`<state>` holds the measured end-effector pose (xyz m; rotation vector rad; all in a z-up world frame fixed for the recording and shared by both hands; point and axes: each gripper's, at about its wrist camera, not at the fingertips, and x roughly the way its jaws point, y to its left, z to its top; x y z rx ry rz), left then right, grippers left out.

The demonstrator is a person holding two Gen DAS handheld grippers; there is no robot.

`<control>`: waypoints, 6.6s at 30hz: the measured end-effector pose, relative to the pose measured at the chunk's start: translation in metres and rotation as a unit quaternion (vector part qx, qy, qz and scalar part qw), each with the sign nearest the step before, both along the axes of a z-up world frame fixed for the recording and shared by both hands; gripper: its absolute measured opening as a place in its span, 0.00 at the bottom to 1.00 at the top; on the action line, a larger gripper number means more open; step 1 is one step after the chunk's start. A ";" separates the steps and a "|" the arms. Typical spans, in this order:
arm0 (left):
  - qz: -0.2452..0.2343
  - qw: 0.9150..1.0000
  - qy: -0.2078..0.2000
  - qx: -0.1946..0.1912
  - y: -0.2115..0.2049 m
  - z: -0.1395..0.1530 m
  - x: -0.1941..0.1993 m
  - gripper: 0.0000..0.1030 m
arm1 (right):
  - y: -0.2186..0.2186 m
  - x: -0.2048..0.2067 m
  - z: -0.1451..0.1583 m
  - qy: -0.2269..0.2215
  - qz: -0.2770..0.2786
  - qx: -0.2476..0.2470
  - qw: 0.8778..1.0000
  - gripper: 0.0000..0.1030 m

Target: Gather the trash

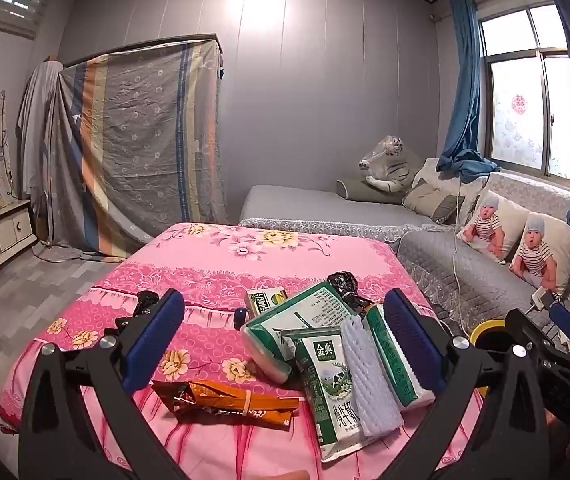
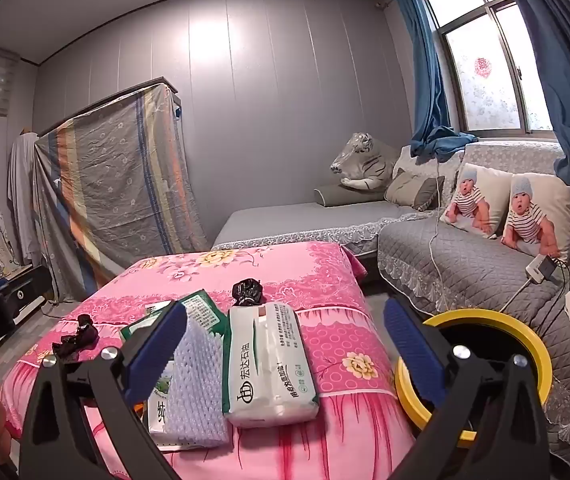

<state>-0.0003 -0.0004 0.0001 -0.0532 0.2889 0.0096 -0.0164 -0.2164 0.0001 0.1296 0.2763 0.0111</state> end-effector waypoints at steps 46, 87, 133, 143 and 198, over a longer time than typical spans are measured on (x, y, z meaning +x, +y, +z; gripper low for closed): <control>-0.007 0.999 0.028 -0.019 0.006 -0.014 0.005 0.93 | 0.002 0.004 -0.014 0.019 -0.002 0.006 1.000 0.93; -0.010 0.999 0.035 -0.020 0.003 -0.018 0.005 0.93 | -0.003 0.006 -0.015 0.025 -0.011 0.013 1.000 0.93; -0.430 0.858 0.256 0.114 0.105 -0.129 0.120 0.72 | -0.006 0.037 -0.027 0.071 -0.020 0.014 0.997 0.92; -0.417 0.866 0.258 0.099 0.119 -0.135 0.126 0.45 | -0.021 0.060 -0.029 0.120 -0.007 -0.044 0.992 0.92; -0.400 0.907 0.126 -0.047 0.063 -0.043 0.096 0.45 | -0.075 0.131 -0.033 0.261 0.178 0.137 0.939 0.53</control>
